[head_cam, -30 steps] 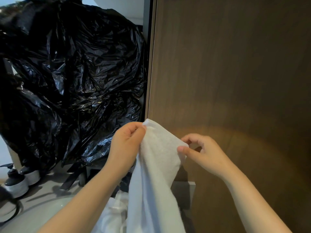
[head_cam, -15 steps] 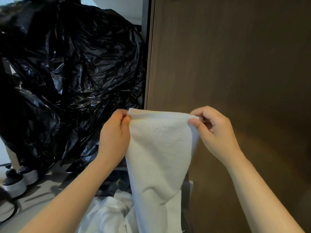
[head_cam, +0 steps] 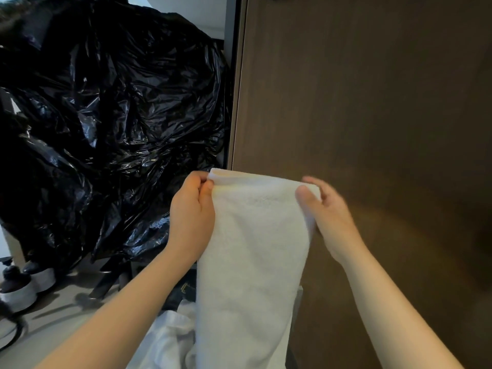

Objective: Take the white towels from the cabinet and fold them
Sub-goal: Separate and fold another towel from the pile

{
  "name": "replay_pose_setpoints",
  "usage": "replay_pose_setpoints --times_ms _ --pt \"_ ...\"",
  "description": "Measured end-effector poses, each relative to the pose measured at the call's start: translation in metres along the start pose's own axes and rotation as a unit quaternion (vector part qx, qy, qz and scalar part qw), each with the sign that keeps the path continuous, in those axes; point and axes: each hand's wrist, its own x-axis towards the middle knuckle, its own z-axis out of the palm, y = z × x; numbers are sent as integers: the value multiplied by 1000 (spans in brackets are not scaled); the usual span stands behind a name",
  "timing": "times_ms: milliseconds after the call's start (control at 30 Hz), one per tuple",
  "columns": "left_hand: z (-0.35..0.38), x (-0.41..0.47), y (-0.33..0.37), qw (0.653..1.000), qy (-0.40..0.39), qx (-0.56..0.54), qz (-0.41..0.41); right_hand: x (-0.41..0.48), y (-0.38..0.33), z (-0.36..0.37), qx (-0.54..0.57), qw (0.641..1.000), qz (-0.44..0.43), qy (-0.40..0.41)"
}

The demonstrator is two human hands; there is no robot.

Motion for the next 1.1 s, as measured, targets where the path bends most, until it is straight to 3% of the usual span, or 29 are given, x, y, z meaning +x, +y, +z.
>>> replay_pose_setpoints --times_ms 100,167,400,500,700,900,1100 --pt "4 -8 -9 999 7 -4 -36 -11 31 3 19 978 133 -159" --pt "4 -12 -15 998 18 -6 -61 -21 49 6 7 964 161 -211" --pt "-8 -16 -24 995 -3 25 -98 -26 57 20 43 995 76 -51" --pt "-14 -19 -20 993 -34 -1 -113 -20 50 22 -41 999 21 -24" --pt "-8 -23 1 995 -74 -60 -33 -20 33 17 -96 994 -27 33" --pt "10 -24 13 985 -153 -61 41 -23 -9 22 -174 971 -140 -87" --pt "14 -36 15 980 -171 -96 19 -24 -8 23 -122 982 -121 -76"
